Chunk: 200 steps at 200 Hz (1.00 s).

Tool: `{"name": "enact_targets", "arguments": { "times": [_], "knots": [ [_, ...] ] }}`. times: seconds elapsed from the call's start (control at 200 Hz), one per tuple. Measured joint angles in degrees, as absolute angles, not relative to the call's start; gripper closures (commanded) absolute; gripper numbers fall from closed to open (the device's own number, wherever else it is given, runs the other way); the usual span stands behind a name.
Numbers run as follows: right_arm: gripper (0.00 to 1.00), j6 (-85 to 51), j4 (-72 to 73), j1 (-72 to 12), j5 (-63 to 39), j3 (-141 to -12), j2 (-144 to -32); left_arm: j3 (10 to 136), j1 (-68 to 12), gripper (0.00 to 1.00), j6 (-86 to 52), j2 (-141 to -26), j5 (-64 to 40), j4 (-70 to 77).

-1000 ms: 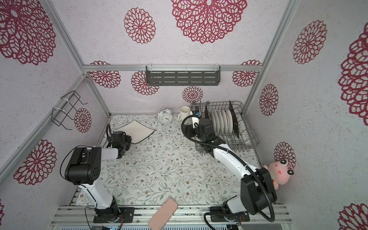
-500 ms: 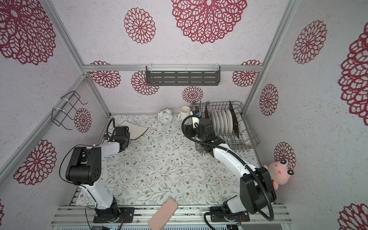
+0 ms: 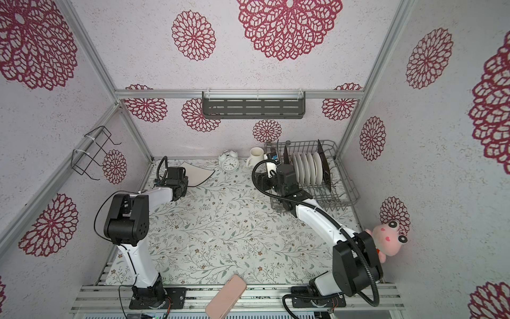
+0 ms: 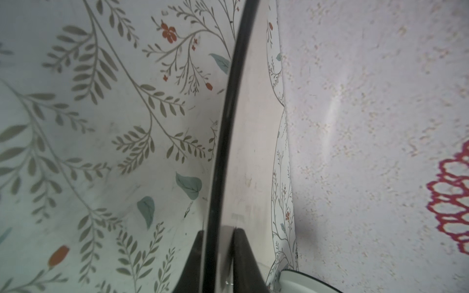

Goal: Unload the plates from the dish rack
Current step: Place a plate at the top-left of the table.

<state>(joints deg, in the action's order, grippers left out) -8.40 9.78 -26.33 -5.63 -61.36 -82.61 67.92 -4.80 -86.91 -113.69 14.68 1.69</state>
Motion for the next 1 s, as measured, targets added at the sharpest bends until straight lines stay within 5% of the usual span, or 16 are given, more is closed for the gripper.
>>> {"name": "enact_targets", "arguments": {
  "times": [0.27, 0.435, 0.67, 1.001],
  "knots": [
    [0.22, -8.3, 8.8, -25.4, -6.7, -63.8, -83.3, 63.9, -9.7, 0.81, -93.1, -112.7, 18.7, 4.6],
    [0.23, -10.9, 8.9, -24.9, -9.2, -66.2, -85.9, 64.6, -11.8, 0.65, -93.4, -113.3, 18.0, -1.1],
    [0.24, -13.3, 8.6, -24.9, -10.9, -66.1, -87.6, 69.5, -13.9, 0.60, -91.1, -114.8, 15.9, -13.9],
    [0.22, -12.6, 6.7, -24.9, -11.8, -66.3, -87.4, 72.1, -14.7, 0.38, -88.1, -114.7, 14.8, -19.8]
  ]
}}
